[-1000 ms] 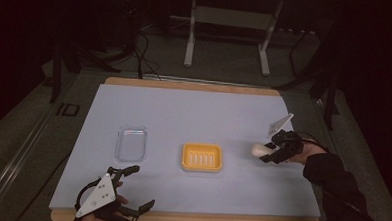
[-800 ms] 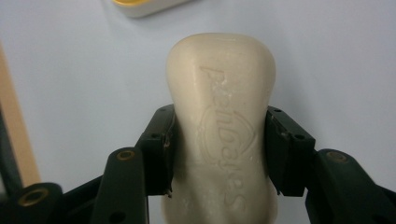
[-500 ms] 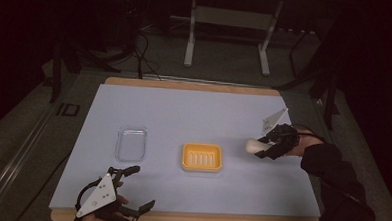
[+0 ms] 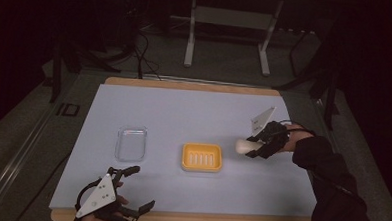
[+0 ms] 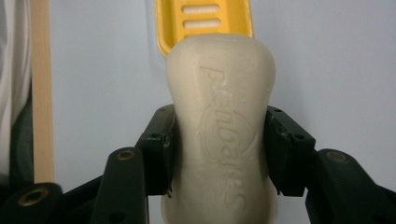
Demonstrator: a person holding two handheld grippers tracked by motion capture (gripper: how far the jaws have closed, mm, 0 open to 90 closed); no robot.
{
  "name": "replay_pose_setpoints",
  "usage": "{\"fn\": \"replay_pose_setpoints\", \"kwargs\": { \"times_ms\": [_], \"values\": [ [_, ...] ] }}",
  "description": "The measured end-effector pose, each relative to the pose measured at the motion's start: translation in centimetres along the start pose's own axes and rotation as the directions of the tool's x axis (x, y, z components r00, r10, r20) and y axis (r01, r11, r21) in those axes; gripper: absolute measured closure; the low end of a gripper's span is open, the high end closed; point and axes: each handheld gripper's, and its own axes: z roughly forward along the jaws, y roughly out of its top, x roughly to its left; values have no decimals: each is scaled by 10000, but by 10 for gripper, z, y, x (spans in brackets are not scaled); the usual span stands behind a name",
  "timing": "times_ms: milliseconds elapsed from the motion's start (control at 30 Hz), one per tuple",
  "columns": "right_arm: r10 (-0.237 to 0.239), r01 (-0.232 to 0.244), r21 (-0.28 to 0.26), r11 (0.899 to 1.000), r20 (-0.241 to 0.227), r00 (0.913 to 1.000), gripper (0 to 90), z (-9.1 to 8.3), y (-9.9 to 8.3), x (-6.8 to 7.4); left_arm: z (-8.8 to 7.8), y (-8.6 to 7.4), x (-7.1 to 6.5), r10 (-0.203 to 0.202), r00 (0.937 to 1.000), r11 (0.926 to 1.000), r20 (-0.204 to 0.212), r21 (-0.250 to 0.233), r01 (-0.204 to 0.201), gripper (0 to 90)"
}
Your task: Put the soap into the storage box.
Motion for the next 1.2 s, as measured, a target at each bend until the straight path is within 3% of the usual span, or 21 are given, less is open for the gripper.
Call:
{"fn": "replay_pose_setpoints", "kwargs": {
  "times_ms": [400, 567, 800, 1200],
  "values": [
    [-389, 353, -695, 9970, -507, 9980, 495, 21, 25, -4, 0, 0, 0, 1, 10000, 10000, 14, 7, -1, 7],
    [-758, 710, -792, 9943, -596, 9953, 495, 31, 40, -2, 0, 0, 0, 16, 10000, 10000, 17, -6, -16, 7],
    [-871, 786, -1102, 9908, -741, 9934, 495, 41, 56, -5, -1, 0, 0, -12, 10000, 10000, 29, -41, 12, 7],
    [-1199, 978, -2572, 9614, -718, 9902, 494, 40, 74, -8, -1, 0, 0, 17, 10000, 10000, 50, -15, -17, 7]
  ]
}}
